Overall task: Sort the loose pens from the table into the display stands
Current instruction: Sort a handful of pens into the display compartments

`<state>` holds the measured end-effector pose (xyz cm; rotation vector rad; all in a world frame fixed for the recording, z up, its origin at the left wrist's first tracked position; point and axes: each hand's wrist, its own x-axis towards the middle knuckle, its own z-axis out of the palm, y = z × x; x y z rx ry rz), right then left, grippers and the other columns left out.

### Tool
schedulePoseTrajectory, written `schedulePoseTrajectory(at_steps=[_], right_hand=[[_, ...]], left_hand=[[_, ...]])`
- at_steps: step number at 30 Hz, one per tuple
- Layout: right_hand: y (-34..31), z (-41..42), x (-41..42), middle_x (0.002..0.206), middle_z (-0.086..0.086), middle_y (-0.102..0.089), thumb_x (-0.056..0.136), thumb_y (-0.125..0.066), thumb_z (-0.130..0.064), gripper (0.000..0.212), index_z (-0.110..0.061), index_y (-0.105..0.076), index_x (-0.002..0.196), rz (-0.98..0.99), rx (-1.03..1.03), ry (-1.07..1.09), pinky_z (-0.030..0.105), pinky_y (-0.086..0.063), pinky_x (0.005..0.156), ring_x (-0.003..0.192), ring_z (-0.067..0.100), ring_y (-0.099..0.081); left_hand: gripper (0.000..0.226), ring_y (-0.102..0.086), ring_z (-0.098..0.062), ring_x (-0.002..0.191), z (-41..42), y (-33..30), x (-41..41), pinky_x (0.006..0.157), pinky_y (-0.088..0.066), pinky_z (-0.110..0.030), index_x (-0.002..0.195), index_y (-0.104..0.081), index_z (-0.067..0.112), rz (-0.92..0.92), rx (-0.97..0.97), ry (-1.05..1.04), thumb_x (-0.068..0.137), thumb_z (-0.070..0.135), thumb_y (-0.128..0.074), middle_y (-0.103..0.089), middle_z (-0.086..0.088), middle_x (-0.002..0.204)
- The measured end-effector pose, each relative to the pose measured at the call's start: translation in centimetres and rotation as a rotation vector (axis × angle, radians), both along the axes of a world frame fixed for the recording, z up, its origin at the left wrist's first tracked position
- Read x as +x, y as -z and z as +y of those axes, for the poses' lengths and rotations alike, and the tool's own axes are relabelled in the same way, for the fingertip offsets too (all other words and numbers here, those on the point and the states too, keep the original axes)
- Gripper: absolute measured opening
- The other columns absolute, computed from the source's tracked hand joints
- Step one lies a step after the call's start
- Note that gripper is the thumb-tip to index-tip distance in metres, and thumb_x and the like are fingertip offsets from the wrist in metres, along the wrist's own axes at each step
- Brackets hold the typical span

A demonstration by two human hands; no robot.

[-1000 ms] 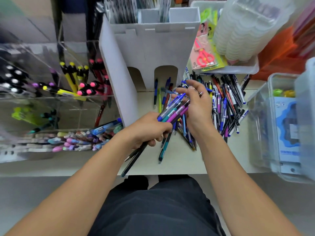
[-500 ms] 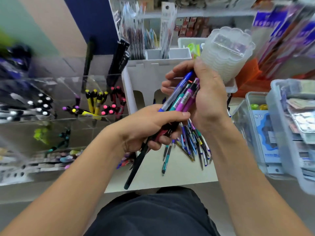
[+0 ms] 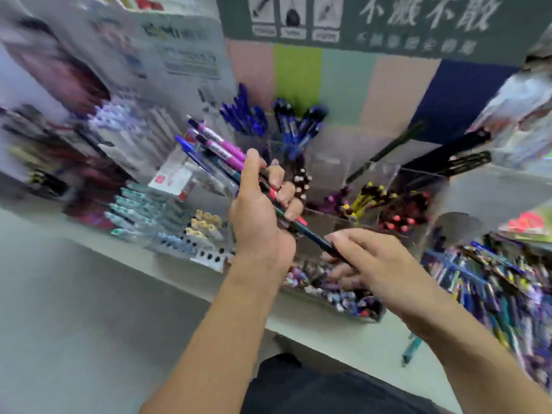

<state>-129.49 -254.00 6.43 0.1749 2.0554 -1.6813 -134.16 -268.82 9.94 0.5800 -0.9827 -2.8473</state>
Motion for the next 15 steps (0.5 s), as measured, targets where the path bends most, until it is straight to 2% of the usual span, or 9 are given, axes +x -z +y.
schedulePoseTrajectory(at_steps=[2,4,7,9,13,15], right_hand=[[-0.2,-1.0,0.2,0.07,0.004,-0.064,0.104,-0.048,-0.03,0.031,-0.008,-0.062,0.088,0.011,-0.082,-0.112,0.021,-0.042,0.043,0.049,0.013,-0.053],[-0.3,-1.2,0.0,0.055,-0.004,-0.046,0.105,-0.047,-0.027,0.031,-0.01,-0.055,0.08,0.08,-0.08,-0.161,0.018,-0.03,0.04,0.043,0.008,-0.035],[0.1,-0.4,-0.4,0.058,-0.006,-0.033,0.102,-0.047,-0.028,0.033,0.0,-0.049,0.085,0.131,-0.046,-0.22,0.014,-0.025,0.042,0.046,0.005,-0.027],[0.2,1.1,0.1,0.062,-0.002,-0.026,0.1,-0.047,-0.035,0.036,-0.002,-0.048,0.087,0.038,-0.129,-0.2,0.017,-0.02,0.041,0.048,0.008,-0.02],[0.6,3.5,0.8,0.064,-0.002,-0.018,0.102,-0.044,-0.037,0.028,-0.013,-0.052,0.089,-0.175,-0.358,-0.054,0.018,-0.013,0.04,0.051,0.01,-0.009],[1.2,4.0,0.7,0.064,-0.002,-0.019,0.103,-0.045,-0.032,0.025,-0.013,-0.053,0.089,-0.205,-0.442,0.003,0.018,-0.012,0.04,0.051,0.009,-0.01]], left_hand=[[0.032,-0.031,-0.005,0.045,-0.6,0.7,0.2,0.035,-0.025,-0.016,0.074,-0.047,0.023,-0.027,0.002,-0.085,0.104,0.032,-0.05,-0.039,0.007,0.061],[0.028,-0.032,-0.006,0.049,-1.0,1.3,0.5,0.04,-0.03,-0.017,0.078,-0.048,0.022,-0.05,0.022,-0.108,0.104,0.033,-0.051,-0.039,0.007,0.063],[0.024,-0.034,-0.007,0.049,-2.1,2.0,0.2,0.043,-0.034,-0.018,0.083,-0.047,0.022,-0.082,0.109,-0.128,0.104,0.034,-0.052,-0.04,0.007,0.064],[0.024,-0.031,-0.007,0.049,-3.0,2.4,-0.2,0.043,-0.033,-0.018,0.085,-0.045,0.021,-0.075,0.11,-0.146,0.105,0.033,-0.05,-0.04,0.007,0.064],[0.026,-0.028,-0.007,0.052,-3.3,3.4,-0.5,0.043,-0.024,-0.018,0.082,-0.048,0.022,-0.085,-0.078,-0.041,0.105,0.033,-0.05,-0.04,0.006,0.066],[0.029,-0.032,-0.008,0.054,-2.4,3.7,-0.2,0.045,-0.027,-0.019,0.08,-0.051,0.022,-0.071,-0.18,0.049,0.104,0.037,-0.051,-0.042,0.005,0.067]])
